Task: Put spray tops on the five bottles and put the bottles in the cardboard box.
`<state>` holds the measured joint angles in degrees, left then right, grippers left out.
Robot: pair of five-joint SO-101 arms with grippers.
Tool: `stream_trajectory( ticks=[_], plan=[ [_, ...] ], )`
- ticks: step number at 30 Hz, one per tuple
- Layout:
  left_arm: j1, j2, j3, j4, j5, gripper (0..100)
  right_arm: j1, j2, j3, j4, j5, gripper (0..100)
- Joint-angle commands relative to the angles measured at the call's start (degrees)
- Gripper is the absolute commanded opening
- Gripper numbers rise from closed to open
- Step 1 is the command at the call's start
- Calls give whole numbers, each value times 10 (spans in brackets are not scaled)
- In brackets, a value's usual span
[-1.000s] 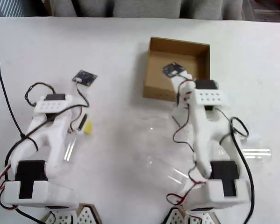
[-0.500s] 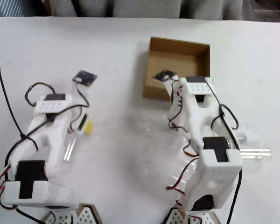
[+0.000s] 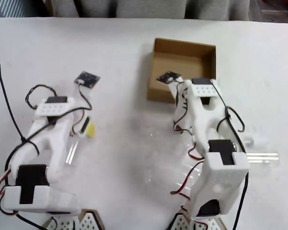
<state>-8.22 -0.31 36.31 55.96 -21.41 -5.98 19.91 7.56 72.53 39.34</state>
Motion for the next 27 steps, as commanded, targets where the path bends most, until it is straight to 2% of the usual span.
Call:
stream_trajectory(
  ticks=[1,4,9,16,21,27],
  plan=[
    [-3,-30,-2,-16,-7,102,0,-13,-56,47,2,16],
    [-3,-30,-2,-16,-7,102,7,-29,-106,109,-47,16],
    [-3,-30,-2,-16,-7,102,61,-94,-178,172,-160,16],
    [15,-32,-2,-17,-6,101,112,-167,-166,228,-274,16],
    [57,-51,-7,-17,-2,98,136,-238,-101,163,-314,16],
    [104,-210,-2,-17,42,101,131,-346,-64,93,-384,18]
  ],
)
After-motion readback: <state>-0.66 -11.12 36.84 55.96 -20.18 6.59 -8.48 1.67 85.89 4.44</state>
